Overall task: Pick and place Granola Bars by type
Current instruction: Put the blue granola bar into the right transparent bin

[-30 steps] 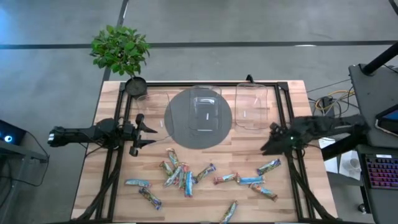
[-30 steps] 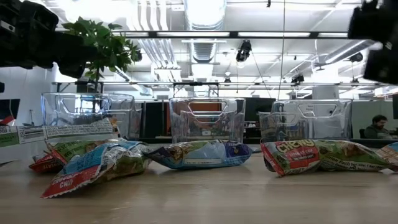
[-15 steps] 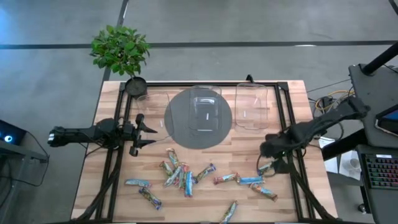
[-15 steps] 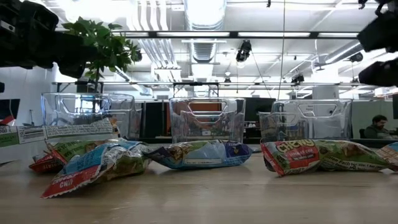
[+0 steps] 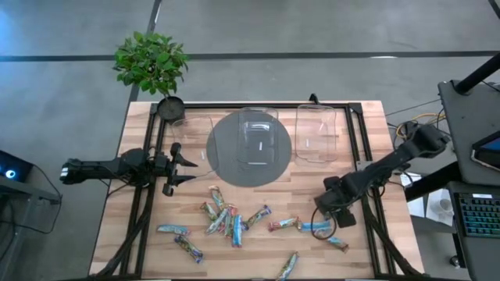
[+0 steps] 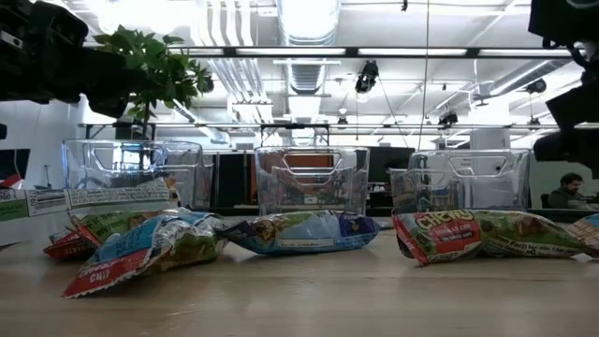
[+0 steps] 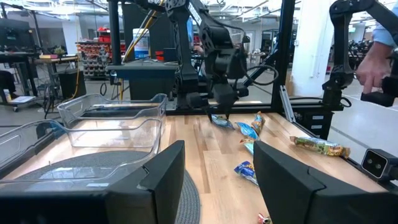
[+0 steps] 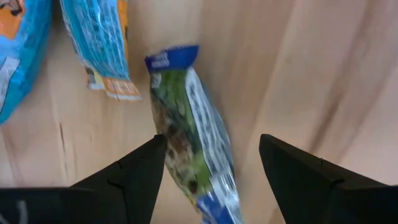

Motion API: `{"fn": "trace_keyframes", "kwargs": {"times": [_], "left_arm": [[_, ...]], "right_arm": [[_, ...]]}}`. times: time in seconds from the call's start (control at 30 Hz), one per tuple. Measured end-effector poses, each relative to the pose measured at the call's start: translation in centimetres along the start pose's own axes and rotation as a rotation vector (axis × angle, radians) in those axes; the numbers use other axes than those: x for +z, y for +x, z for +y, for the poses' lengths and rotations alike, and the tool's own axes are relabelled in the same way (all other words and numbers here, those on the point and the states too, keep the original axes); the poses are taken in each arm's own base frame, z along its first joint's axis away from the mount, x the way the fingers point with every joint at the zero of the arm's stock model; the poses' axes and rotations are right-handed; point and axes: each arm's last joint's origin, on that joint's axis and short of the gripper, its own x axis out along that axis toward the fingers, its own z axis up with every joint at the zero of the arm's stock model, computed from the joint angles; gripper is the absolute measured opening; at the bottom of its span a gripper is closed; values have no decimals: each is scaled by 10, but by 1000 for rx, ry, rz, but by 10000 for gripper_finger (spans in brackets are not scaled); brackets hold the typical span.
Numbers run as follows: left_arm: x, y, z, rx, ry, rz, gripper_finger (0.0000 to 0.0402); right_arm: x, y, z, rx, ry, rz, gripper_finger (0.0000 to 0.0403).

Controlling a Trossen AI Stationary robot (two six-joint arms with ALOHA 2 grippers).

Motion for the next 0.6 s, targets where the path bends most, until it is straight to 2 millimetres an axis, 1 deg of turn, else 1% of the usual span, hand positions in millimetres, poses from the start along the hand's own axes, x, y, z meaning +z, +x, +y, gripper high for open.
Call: {"fn": "trace_keyframes", "kwargs": {"times": [0.17,0.3,0.43,0.6], "left_arm": [[0,0,0,0,0,0,174],[0,0,0,0,0,0,174],[0,0,0,0,0,0,174],[0,0,0,0,0,0,174]], "right_arm": [[0,16,-2,-16,45,51,246],[0,23,-2,-47,74,73,221],[-2,21,-2,-78,163,46,171],[-5,10,-3,-70,359,-19,82]]}}
